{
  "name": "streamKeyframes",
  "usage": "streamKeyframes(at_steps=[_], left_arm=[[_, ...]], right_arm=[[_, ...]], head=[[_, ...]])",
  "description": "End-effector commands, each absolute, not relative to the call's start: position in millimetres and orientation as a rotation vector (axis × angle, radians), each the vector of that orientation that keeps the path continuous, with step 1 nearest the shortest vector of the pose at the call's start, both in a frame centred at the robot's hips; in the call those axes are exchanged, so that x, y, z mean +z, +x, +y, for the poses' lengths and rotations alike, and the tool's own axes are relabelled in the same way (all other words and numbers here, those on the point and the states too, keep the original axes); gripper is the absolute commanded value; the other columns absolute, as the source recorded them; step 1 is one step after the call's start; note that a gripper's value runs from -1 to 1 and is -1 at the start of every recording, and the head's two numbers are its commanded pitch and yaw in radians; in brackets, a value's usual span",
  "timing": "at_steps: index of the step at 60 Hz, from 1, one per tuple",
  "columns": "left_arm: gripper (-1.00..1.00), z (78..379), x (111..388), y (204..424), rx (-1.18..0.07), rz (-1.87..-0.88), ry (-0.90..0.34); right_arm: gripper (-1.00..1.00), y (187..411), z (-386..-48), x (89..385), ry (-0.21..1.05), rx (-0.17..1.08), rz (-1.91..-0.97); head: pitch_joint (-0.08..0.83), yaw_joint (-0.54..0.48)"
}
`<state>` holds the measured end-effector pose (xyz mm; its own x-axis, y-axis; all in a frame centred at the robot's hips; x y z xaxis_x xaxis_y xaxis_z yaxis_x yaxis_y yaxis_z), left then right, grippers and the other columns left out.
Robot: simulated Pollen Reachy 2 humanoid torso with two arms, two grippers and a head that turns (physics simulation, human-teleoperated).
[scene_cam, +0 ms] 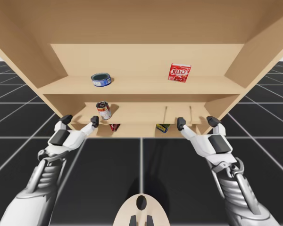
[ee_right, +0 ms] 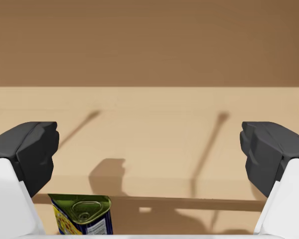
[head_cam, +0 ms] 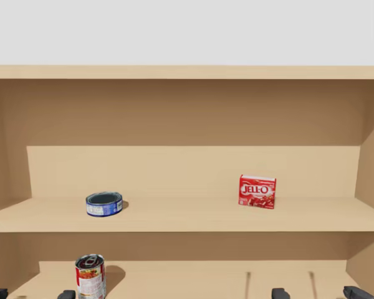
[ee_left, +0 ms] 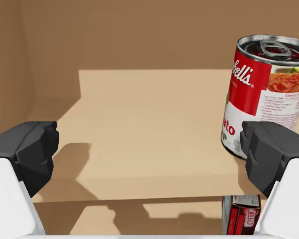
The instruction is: Look through the shelves, find the meat can, and take it.
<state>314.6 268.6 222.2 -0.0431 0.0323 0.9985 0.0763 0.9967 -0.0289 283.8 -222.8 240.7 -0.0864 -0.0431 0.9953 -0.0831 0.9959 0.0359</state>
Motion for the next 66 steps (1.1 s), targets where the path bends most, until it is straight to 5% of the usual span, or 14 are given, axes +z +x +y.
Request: streamKeyframes(at_steps=[1, 9, 49, 54, 66], left_arm=[[-1.0, 267.0, 221.3, 314.3, -0.049, -1.614, -0.077], [-1.0, 267.3, 221.1, 314.3, -0.047, -1.614, -0.077], [-1.0, 255.8, 224.7, 302.9, -0.118, -1.653, -0.044], [-1.0, 255.0, 224.7, 302.2, -0.12, -1.655, -0.047], [-1.0, 254.9, 225.2, 301.9, -0.115, -1.661, -0.052]], right_arm=[[-1.0, 282.0, -217.6, 237.4, 0.124, 0.012, -1.672], [-1.0, 280.1, -216.1, 239.8, 0.154, 0.042, -1.651], [-1.0, 280.2, -214.1, 234.2, 0.099, 0.057, -1.644], [-1.0, 278.3, -213.1, 234.5, 0.066, 0.078, -1.663], [-1.0, 251.1, -206.1, 245.2, 0.234, 0.128, -1.568]], head=[[0.017, -0.01], [0.046, -0.02], [0.562, -0.19], [0.586, -0.21], [0.585, -0.2]])
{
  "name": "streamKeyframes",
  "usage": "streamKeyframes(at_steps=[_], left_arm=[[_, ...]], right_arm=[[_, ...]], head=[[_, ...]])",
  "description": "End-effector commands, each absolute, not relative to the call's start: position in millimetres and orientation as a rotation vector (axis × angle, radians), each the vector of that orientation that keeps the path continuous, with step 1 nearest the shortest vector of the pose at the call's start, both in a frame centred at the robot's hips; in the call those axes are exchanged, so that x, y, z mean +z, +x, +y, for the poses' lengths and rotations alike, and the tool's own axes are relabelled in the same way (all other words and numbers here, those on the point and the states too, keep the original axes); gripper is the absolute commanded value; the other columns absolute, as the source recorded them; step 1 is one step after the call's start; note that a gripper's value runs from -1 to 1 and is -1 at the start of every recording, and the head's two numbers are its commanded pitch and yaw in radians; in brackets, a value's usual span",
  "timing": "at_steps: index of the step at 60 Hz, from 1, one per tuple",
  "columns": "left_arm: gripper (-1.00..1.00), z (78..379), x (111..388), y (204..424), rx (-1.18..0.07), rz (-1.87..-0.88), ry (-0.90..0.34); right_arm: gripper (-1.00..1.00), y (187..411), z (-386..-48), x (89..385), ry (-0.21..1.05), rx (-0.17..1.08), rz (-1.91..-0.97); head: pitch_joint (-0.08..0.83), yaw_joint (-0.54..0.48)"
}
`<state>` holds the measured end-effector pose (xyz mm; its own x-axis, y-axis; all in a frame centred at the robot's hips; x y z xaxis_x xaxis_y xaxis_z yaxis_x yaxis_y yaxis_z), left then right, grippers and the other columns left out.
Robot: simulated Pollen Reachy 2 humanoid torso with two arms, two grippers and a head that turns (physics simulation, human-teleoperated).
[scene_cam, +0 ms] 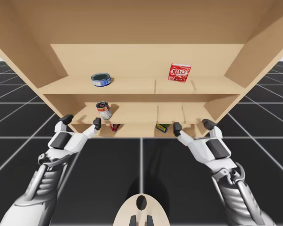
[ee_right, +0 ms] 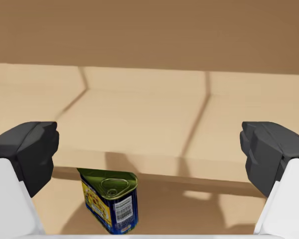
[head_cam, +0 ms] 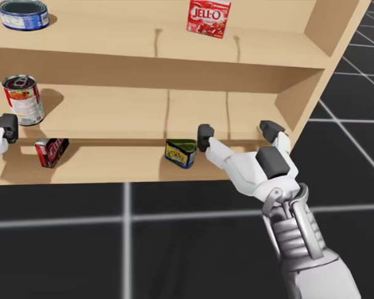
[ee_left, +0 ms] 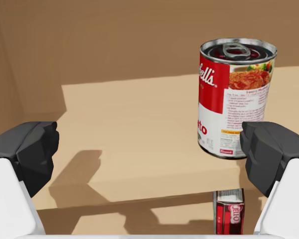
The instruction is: Look through the shelves, find the meat can, and take it.
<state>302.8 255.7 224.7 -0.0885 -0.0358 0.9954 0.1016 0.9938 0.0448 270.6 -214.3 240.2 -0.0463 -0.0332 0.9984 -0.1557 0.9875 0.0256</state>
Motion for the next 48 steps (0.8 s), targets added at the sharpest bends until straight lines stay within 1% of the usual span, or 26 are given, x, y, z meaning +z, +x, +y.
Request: streamKeyframes(at_steps=[1, 7, 11, 15, 16, 17, 18, 19, 28, 29, 31, 32, 37, 44, 48], left_arm=[[-1.0, 254.9, 225.1, 301.9, -0.116, -1.661, -0.052], [-1.0, 254.8, 225.1, 301.8, -0.116, -1.663, -0.055], [-1.0, 254.6, 225.2, 301.7, -0.117, -1.664, -0.056], [-1.0, 254.7, 225.6, 301.4, -0.117, -1.664, -0.058], [-1.0, 254.7, 225.7, 301.3, -0.117, -1.665, -0.058], [-1.0, 254.8, 225.7, 301.3, -0.117, -1.665, -0.058], [-1.0, 254.8, 225.8, 301.1, -0.118, -1.666, -0.059], [-1.0, 254.9, 225.8, 301.1, -0.118, -1.666, -0.059], [-1.0, 255.2, 226.0, 300.7, -0.117, -1.666, -0.06], [-1.0, 255.1, 226.0, 300.7, -0.118, -1.666, -0.059], [-1.0, 255.0, 225.9, 300.7, -0.118, -1.666, -0.059], [-1.0, 254.8, 225.9, 300.6, -0.119, -1.667, -0.059], [-1.0, 254.2, 225.6, 300.5, -0.122, -1.668, -0.056], [-1.0, 252.6, 224.9, 300.7, -0.128, -1.668, -0.054], [-1.0, 252.2, 224.5, 301.3, -0.132, -1.668, -0.051]], right_arm=[[-1.0, 249.2, -205.7, 245.4, 0.234, 0.135, -1.568], [-1.0, 233.4, -202.4, 243.6, 0.236, 0.186, -1.557], [-1.0, 222.8, -200.1, 235.4, 0.259, 0.234, -1.522], [-1.0, 219.3, -198.6, 228.0, 0.277, 0.244, -1.497], [-1.0, 218.4, -196.1, 224.6, 0.286, 0.205, -1.497], [-1.0, 218.9, -195.4, 222.8, 0.287, 0.204, -1.504], [-1.0, 220.7, -195.9, 217.5, 0.268, 0.23, -1.506], [-1.0, 221.4, -196.0, 215.6, 0.264, 0.229, -1.504], [-1.0, 240.6, -196.2, 188.9, 0.272, 0.22, -1.47], [-1.0, 246.9, -196.2, 183.8, 0.278, 0.218, -1.47], [-1.0, 252.1, -196.4, 180.1, 0.28, 0.223, -1.474], [-1.0, 259.6, -196.5, 175.1, 0.274, 0.235, -1.482], [-1.0, 277.3, -196.4, 163.6, 0.261, 0.261, -1.481], [-1.0, 301.0, -193.7, 150.4, 0.254, 0.278, -1.465], [-1.0, 313.6, -191.2, 145.2, 0.262, 0.265, -1.444]], head=[[0.585, -0.2], [0.584, -0.2], [0.58, -0.2], [0.579, -0.2], [0.578, -0.2], [0.577, -0.2], [0.576, -0.2], [0.576, -0.2], [0.571, -0.2], [0.571, -0.2], [0.572, -0.2], [0.572, -0.2], [0.573, -0.2], [0.573, -0.19], [0.574, -0.19]])
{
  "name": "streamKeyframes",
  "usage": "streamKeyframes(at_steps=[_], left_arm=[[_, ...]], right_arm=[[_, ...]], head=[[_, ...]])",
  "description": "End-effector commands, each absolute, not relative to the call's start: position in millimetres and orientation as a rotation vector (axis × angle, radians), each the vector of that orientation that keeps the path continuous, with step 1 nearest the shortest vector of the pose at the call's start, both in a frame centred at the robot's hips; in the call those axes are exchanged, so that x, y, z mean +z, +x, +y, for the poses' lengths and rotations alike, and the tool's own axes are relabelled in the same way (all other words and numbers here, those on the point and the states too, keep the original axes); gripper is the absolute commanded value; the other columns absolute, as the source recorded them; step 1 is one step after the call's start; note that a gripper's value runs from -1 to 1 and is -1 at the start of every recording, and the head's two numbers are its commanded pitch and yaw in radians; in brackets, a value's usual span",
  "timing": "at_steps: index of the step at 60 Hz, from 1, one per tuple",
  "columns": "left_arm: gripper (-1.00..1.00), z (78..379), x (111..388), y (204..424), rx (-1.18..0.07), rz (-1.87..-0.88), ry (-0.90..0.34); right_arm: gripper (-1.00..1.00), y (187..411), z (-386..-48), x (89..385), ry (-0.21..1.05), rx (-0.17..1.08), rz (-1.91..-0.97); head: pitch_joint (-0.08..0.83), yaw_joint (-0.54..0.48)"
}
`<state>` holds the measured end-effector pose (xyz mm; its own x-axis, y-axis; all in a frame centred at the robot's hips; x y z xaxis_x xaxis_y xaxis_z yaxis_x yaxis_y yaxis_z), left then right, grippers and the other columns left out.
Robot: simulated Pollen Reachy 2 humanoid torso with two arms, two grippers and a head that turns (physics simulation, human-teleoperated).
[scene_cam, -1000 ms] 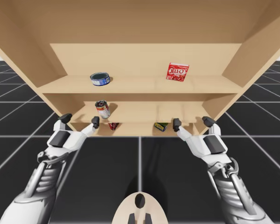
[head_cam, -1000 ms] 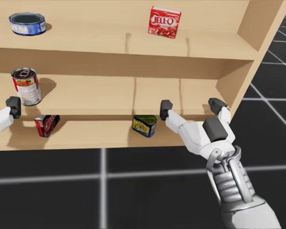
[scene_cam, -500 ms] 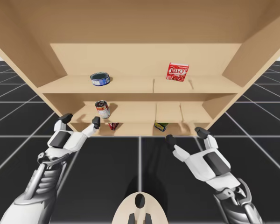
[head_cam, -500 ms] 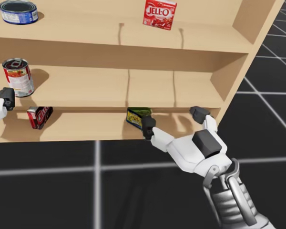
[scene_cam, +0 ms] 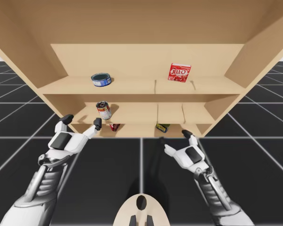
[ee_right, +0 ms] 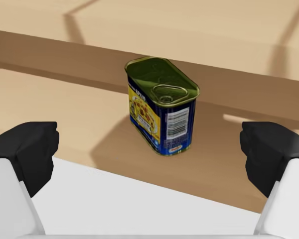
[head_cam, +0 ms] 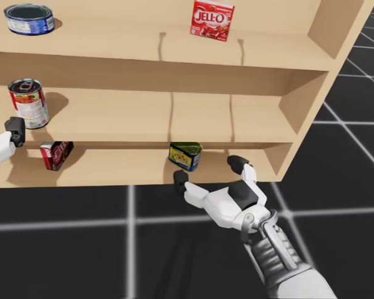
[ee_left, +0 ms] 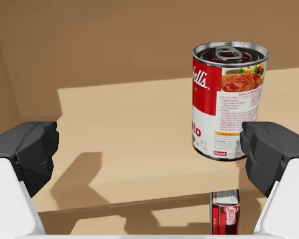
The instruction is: Look through the shelves, find the meat can, and take it.
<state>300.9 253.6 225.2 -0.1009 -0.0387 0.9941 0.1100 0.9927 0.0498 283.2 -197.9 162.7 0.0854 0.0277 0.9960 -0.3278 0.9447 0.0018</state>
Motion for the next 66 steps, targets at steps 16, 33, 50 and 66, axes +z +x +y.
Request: streamKeyframes(at_steps=[16, 33, 50, 66], left_arm=[[-1.0, 251.9, 225.1, 300.4, -0.13, -1.672, -0.053], [-1.0, 251.8, 226.6, 298.8, -0.127, -1.675, -0.056], [-1.0, 252.4, 227.1, 297.9, -0.124, -1.674, -0.058], [-1.0, 252.8, 227.0, 296.3, -0.123, -1.674, -0.055]], right_arm=[[-1.0, 356.3, -176.9, 128.7, 0.265, 0.27, -1.385], [-1.0, 383.9, -156.2, 116.2, 0.27, 0.286, -1.336], [-1.0, 398.9, -142.8, 108.6, 0.325, 0.292, -1.281], [1.0, 390.0, -148.6, 108.4, 0.352, 0.259, -1.24]], head=[[0.573, -0.18], [0.574, -0.16], [0.575, -0.15], [0.574, -0.15]])
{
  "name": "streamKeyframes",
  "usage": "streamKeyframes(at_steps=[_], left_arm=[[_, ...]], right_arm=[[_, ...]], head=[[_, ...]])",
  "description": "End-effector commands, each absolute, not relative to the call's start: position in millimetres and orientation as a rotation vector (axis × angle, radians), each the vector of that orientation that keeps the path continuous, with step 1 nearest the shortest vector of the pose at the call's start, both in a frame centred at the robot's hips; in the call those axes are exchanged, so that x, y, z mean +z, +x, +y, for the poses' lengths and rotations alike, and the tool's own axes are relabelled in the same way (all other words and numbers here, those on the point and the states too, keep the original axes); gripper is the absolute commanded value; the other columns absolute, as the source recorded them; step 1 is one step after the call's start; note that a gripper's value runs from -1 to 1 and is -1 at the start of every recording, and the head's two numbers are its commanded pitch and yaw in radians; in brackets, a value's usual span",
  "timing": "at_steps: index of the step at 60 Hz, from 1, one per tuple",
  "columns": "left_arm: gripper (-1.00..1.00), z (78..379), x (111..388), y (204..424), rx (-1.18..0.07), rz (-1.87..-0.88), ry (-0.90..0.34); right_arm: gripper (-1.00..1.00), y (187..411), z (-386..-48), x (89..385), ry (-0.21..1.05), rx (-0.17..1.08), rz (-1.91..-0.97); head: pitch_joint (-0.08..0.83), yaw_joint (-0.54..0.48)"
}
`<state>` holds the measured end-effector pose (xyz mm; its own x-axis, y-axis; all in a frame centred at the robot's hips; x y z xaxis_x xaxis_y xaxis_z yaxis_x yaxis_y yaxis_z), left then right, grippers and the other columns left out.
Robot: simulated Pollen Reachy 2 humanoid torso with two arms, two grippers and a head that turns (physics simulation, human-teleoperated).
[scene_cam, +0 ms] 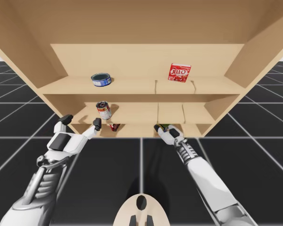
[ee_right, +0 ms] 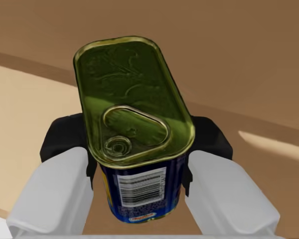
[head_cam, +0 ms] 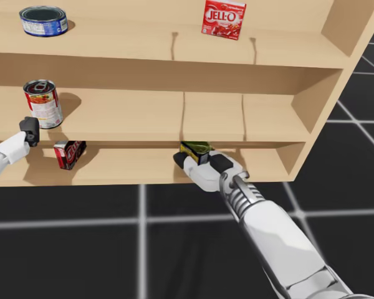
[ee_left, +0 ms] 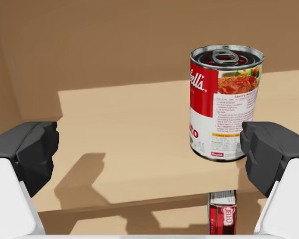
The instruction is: Look through the shelves, find the meat can, and take it.
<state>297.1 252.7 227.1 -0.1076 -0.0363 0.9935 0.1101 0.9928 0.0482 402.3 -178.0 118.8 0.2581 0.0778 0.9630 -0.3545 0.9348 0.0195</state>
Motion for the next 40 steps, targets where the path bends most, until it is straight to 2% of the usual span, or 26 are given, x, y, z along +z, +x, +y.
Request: streamKeyframes(at_steps=[1, 22, 33, 40], left_arm=[[-1.0, 252.6, 227.0, 296.2, -0.124, -1.674, -0.055], [-1.0, 251.5, 227.1, 295.6, -0.123, -1.676, -0.052], [-1.0, 251.2, 227.1, 296.8, -0.124, -1.678, -0.052], [-1.0, 251.1, 227.0, 296.8, -0.124, -1.678, -0.052]], right_arm=[[1.0, 388.4, -148.9, 110.2, 0.355, 0.26, -1.247], [1.0, 350.7, -144.2, 157.4, 0.313, 0.325, -1.489], [1.0, 319.0, -149.7, 161.3, 0.309, 0.338, -1.49], [1.0, 287.8, -156.8, 157.3, 0.3, 0.348, -1.471]], head=[[0.574, -0.15], [0.565, -0.16], [0.561, -0.16], [0.557, -0.17]])
